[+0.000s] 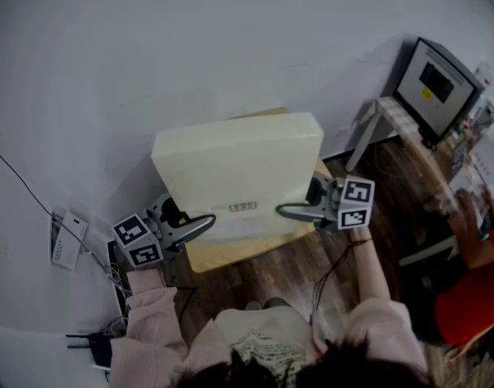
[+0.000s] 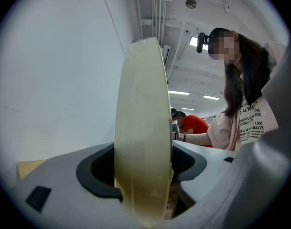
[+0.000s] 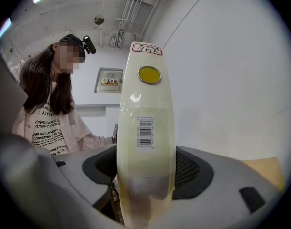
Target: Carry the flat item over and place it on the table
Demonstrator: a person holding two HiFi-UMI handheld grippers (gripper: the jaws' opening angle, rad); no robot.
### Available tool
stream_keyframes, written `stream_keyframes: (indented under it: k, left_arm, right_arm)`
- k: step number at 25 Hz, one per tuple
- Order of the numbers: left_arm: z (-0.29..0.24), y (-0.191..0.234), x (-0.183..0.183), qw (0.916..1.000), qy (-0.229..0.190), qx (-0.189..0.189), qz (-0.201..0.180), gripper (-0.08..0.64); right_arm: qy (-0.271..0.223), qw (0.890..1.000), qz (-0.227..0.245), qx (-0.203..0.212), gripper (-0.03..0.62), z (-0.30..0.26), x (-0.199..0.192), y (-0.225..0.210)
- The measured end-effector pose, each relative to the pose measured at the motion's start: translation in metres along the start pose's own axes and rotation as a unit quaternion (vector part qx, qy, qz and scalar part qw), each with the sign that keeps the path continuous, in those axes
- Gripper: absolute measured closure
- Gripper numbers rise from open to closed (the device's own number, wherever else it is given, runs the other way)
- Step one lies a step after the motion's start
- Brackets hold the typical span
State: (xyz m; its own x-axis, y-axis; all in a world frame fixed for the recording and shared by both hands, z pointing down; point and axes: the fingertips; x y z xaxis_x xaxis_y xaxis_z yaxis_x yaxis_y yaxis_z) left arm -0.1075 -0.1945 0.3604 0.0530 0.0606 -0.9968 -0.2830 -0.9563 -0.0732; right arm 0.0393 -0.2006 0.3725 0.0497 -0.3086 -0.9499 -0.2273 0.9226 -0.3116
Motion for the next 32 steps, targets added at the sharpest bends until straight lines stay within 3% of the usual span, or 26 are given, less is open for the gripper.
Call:
stream_keyframes:
  k: [11, 32]
  left_arm:
    - [-0.009, 0.024, -0.016, 0.9999, 0.008, 0.006, 0.014, 0.235]
    - [-0.049, 0.086, -0.043, 0.9961, 0.05, 0.064, 0.035, 0.225]
  right_arm:
    - [0.007, 1.0, -0.007, 0.002, 0.281, -0.006, -0.003, -0.03]
    - [0.064, 0.996, -0.021, 0.051, 0.279, -0.014, -0.002, -0.121]
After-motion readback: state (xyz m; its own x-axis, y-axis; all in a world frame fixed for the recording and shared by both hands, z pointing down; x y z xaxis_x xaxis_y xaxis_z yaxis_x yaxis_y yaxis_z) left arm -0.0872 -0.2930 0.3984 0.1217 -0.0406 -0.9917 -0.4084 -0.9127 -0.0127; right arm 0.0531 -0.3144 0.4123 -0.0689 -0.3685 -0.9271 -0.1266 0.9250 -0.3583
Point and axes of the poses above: the fingertips, and each gripper's own axes: z backward along the fingers, y to its left, x out of its top, and after that the axes turned 12 degrees about -z, right-handed
